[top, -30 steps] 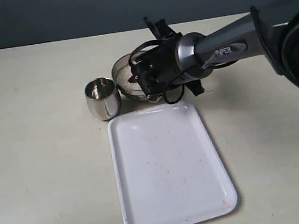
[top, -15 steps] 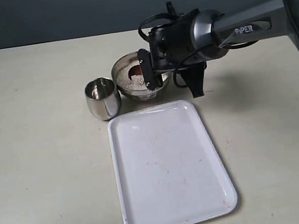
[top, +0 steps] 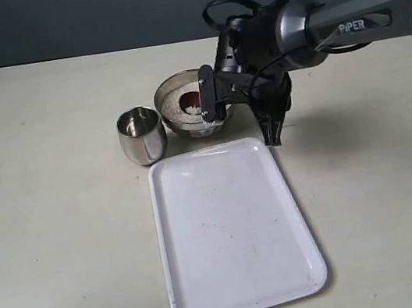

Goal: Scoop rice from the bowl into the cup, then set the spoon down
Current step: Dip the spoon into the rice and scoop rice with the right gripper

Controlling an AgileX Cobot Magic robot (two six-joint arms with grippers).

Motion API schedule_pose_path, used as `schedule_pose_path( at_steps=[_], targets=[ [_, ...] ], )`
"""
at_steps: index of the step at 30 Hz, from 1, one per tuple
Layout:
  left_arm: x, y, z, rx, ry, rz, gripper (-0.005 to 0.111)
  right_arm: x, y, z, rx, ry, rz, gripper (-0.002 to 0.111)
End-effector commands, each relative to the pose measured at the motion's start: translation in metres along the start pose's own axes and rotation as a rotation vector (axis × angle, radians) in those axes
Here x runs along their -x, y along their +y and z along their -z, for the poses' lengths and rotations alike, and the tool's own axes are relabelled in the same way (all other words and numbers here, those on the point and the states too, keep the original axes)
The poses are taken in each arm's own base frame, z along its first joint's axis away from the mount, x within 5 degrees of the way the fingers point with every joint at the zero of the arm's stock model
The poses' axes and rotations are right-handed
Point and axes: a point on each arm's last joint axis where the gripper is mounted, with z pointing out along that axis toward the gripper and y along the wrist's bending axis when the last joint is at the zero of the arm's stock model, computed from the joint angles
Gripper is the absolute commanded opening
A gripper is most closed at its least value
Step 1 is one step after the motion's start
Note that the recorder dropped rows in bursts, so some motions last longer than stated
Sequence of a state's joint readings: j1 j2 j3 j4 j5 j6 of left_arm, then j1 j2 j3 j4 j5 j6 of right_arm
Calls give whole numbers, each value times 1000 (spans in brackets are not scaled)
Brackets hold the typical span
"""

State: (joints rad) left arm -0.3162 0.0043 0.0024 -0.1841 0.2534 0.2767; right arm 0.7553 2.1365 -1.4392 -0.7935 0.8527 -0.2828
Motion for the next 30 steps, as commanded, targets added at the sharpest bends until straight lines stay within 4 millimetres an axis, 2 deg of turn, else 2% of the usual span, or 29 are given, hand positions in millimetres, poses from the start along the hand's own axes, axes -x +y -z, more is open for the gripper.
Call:
schedule_pose_path(
  at_steps=[1, 9, 20, 30],
  targets=[
    [2, 0, 1, 0, -21, 2, 1, -7, -3, 5, 51, -13, -17, -1],
    [2, 0, 1, 0, -21, 2, 1, -16, -8, 9, 80, -3, -23, -1],
    [2, 0, 1, 0, -21, 2, 1, -18, -8, 11, 104, 4, -2, -1],
    [2, 0, 1, 0, -21, 2, 1, -2, -36, 39, 97, -98, -113, -1]
  ],
)
